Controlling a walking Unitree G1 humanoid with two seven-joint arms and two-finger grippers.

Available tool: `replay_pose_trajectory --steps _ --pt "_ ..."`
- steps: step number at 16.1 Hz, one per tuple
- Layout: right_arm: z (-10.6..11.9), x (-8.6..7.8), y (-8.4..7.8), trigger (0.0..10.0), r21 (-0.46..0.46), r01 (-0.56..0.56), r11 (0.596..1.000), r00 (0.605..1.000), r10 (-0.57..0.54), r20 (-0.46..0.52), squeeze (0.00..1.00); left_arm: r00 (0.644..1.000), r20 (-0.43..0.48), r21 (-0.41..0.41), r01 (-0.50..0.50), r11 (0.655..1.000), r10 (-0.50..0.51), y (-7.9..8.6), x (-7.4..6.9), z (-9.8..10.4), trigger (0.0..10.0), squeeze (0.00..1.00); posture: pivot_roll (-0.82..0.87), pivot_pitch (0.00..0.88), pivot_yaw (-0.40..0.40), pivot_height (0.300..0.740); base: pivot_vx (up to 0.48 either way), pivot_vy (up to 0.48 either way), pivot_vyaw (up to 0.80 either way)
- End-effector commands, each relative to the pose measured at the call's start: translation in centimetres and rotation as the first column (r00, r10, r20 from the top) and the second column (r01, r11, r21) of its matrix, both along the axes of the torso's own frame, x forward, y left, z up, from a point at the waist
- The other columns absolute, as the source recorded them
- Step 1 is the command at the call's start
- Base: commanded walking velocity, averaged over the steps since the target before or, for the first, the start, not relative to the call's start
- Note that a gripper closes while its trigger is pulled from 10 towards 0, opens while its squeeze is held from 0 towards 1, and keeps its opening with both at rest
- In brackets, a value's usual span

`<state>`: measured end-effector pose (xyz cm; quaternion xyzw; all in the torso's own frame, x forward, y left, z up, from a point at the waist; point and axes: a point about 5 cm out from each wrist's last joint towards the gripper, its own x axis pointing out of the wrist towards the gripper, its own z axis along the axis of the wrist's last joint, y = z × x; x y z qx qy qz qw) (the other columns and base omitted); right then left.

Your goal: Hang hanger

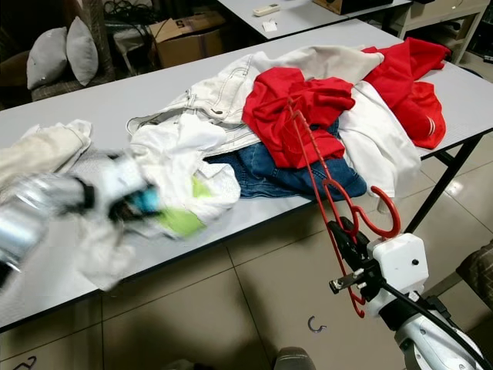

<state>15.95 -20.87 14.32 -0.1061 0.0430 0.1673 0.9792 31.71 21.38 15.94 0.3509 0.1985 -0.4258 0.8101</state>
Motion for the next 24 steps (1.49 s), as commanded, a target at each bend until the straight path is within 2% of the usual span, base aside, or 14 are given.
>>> replay_pose_trajectory --steps 1,4,6,7,8,10,12,13,14,16,17,18,19,24 --pt "0.2 0.0 0.1 10.0 0.002 -0.004 1.0 1.0 0.004 0.014 0.0 0.997 0.05 0.053 -0.058 0.997 0.056 1.8 0.4 0.9 10.0 0.0 -0.25 0.0 0.132 0.74 0.0 0.0 0.0" --pt "0.2 0.1 0.2 10.0 0.005 -0.005 1.0 1.0 0.005 0.015 0.0 0.981 0.145 0.119 -0.149 0.982 0.132 4.3 1.1 1.7 10.0 0.0 -0.25 0.0 0.132 0.74 0.0 0.0 0.0" --pt "0.1 0.1 0.2 10.0 0.006 -0.003 1.0 1.0 0.003 0.015 0.0 0.95 0.242 0.083 -0.225 0.971 0.199 5.1 1.8 2.6 10.0 0.0 -0.25 0.0 0.133 0.74 0.0 0.0 0.0" --pt "0.1 0.0 0.2 10.0 0.006 -0.001 1.0 1.0 0.001 0.013 0.0 0.939 0.249 -0.101 -0.218 0.971 0.237 3.6 2.4 3.4 10.0 0.0 -0.25 0.0 0.134 0.74 0.0 0.0 0.0" --pt "0.1 -0.1 0.3 10.0 0.007 -0.001 1.0 1.0 0.001 0.012 0.0 0.984 0.133 -0.319 -0.073 0.945 0.12 0.1 1.7 3.3 10.0 0.0 -0.25 0.0 0.136 0.74 0.0 0.0 0.0" --pt "0.1 -0.1 0.2 10.0 0.007 -0.001 1.0 1.0 0.001 0.011 0.0 0.997 -0.008 -0.444 0.06 0.894 -0.071 -3.3 -0.2 1.9 10.0 0.0 -0.25 0.0 0.139 0.74 0.0 0.0 0.0" --pt "0.1 -0.1 0.3 10.0 0.007 -0.002 1.0 1.0 0.002 0.01 0.0 0.984 -0.089 -0.455 0.098 0.885 -0.154 -4.6 -1.5 0.8 10.0 0.0 -0.25 0.0 0.14 0.74 0.0 0.0 0.0" --pt "0.1 -0.1 0.3 10.0 0.007 -0.003 1.0 1.0 0.003 0.007 0.0 0.97 -0.152 -0.37 0.12 0.921 -0.187 -5.0 -2.4 -1.0 10.0 0.0 -0.25 0.0 0.14 0.74 0.0 0.0 0.0" --pt "0.1 -0.1 0.3 10.0 0.007 -0.003 1.0 1.0 0.003 0.007 0.0 0.97 -0.152 -0.37 0.12 0.921 -0.187 -5.0 -2.4 -1.0 10.0 0.0 -0.25 0.0 0.14 0.74 0.0 0.0 0.0" --pt "0.1 -0.2 0.3 10.0 0.007 -0.005 1.0 1.0 0.005 0.005 0.0 0.97 -0.165 -0.283 0.125 0.951 -0.177 -4.9 -2.9 -2.4 10.0 0.0 -0.25 0.0 0.137 0.74 0.0 0.0 0.0" --pt "0.1 -0.2 0.3 10.0 0.009 -0.007 1.0 1.0 0.007 0.005 0.0 0.974 -0.166 -0.189 0.125 0.974 -0.157 -4.5 -3.2 -3.6 9.2 0.0 -0.25 0.0 0.138 0.74 0.0 0.0 0.0" --pt "0.1 -0.1 0.4 10.0 0.009 -0.009 1.0 1.0 0.009 0.005 0.0 0.971 -0.179 -0.167 0.126 0.978 -0.156 -4.5 -3.5 -3.9 3.4 0.0 -0.25 0.0 0.138 0.74 0.0 0.0 0.0" --pt "0.1 -0.1 0.4 10.0 0.009 -0.012 1.0 1.0 0.012 0.006 0.0 0.975 -0.171 -0.134 0.118 0.984 -0.141 -4.6 -3.5 -4.2 0.0 0.0 -0.25 0.0 0.139 0.74 0.0 0.0 0.0" --pt "-0.1 -0.1 0.5 10.0 0.01 -0.023 1.0 1.0 0.023 0.004 0.0 0.989 -0.082 -0.164 0.111 0.98 -0.125 -4.7 -2.8 -3.4 0.0 0.0 -0.25 0.0 0.139 0.74 0.0 0.0 0.0"
